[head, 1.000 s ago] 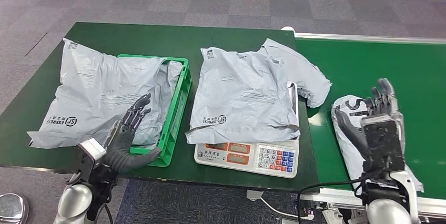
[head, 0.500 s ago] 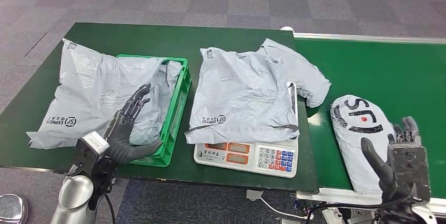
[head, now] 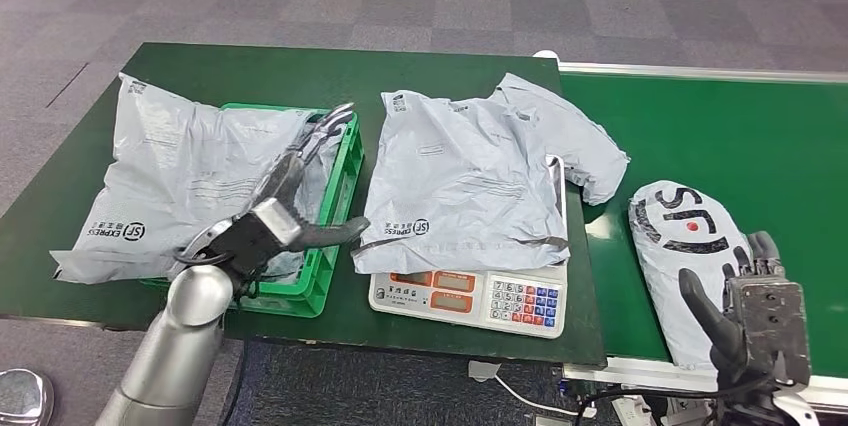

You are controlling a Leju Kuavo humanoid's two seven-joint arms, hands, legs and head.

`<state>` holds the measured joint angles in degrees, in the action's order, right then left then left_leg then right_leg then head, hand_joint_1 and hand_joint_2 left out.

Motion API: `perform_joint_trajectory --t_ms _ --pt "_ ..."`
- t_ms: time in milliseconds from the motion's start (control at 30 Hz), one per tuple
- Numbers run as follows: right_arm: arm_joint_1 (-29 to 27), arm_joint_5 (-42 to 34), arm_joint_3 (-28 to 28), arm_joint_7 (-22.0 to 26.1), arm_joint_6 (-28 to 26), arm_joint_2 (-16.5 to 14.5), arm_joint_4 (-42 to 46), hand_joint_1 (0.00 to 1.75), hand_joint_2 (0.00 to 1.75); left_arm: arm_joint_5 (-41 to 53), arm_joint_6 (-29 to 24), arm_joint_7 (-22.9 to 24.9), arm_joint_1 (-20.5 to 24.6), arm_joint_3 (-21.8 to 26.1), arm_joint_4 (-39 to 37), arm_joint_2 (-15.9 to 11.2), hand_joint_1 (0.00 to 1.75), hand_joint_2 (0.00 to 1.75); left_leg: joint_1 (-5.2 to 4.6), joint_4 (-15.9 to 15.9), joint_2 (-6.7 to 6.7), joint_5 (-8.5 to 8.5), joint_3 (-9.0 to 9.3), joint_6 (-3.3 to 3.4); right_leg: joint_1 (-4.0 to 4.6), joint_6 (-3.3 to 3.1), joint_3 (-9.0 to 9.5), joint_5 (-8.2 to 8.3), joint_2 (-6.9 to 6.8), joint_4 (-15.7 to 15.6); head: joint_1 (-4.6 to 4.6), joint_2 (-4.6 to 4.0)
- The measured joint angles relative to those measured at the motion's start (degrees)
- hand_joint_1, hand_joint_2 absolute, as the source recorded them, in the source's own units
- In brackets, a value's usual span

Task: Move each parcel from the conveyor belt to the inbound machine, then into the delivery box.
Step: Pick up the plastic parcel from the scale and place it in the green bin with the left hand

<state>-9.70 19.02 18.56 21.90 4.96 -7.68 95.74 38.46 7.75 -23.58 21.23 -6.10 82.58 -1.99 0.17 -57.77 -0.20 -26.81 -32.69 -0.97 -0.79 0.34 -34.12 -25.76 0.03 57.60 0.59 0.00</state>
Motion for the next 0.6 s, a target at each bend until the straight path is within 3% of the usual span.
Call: perform_joint_trajectory --t_ms 233,600 --pt "0.0 -0.6 -0.5 0.1 -0.2 0.0 -1.1 0.00 1.75 4.7 -2.9 1.6 5.4 -5.1 -5.3 0.2 0.00 1.75 0.00 0.0 0.01 0.00 0.00 0.00 0.01 0.00 -0.02 0.00 0.04 0.0 0.00 0.00" --pt "1.4 -0.8 -2.7 0.2 -0.3 -0.2 -3.8 0.00 1.75 20.7 -10.0 5.9 10.8 -11.0 -13.9 1.4 0.00 1.75 0.00 0.0 0.05 0.01 0.00 0.00 0.00 0.00 -0.01 0.01 0.07 0.0 0.00 0.00"
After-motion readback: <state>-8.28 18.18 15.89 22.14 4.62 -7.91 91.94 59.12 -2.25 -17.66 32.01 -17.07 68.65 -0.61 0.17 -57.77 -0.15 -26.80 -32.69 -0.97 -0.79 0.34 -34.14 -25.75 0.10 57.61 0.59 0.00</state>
